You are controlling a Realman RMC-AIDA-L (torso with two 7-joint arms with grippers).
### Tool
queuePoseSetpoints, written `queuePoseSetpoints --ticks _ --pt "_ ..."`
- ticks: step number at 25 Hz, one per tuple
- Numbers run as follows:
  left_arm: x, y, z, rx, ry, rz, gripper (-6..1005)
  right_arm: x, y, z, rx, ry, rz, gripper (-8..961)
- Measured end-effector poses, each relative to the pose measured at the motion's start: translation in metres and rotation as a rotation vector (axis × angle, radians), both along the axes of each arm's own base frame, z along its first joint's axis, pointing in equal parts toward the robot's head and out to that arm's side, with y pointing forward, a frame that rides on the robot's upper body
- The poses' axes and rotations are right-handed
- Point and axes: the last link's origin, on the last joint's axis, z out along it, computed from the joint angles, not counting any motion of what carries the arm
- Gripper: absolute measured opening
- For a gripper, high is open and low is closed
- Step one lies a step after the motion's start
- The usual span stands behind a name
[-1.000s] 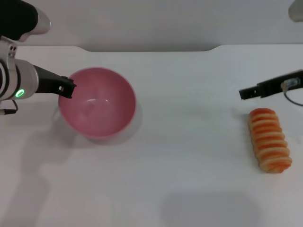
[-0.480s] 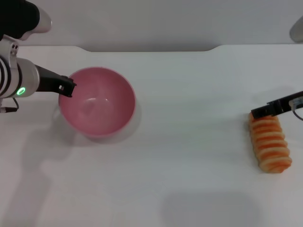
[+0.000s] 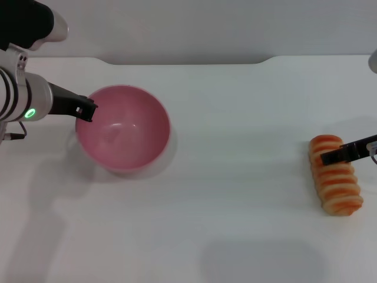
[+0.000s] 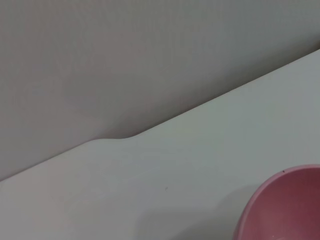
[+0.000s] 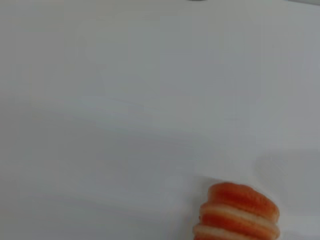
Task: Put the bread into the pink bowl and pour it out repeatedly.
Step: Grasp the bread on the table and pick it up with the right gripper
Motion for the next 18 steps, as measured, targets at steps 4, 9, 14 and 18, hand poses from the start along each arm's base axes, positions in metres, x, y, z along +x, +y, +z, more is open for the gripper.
queuePoseSetpoints --ticks 4,9,14,18 --pt "0.001 0.000 0.000 0.001 -0.001 -0.003 44 0.006 0.001 -0.003 0.008 0.007 -0.010 834" --pt "0.001 0.001 0.000 0.000 0.000 -0.004 44 0.005 0.002 -0.011 0.002 0.026 0.002 834" --pt "0.002 0.001 -0.001 -0.001 0.000 -0.007 44 0.010 0.004 -0.019 0.000 0.027 -0.004 834" --pt "0.002 0.001 0.000 0.000 0.001 -0.007 43 0.010 0.004 -0.022 -0.003 0.028 0.003 834"
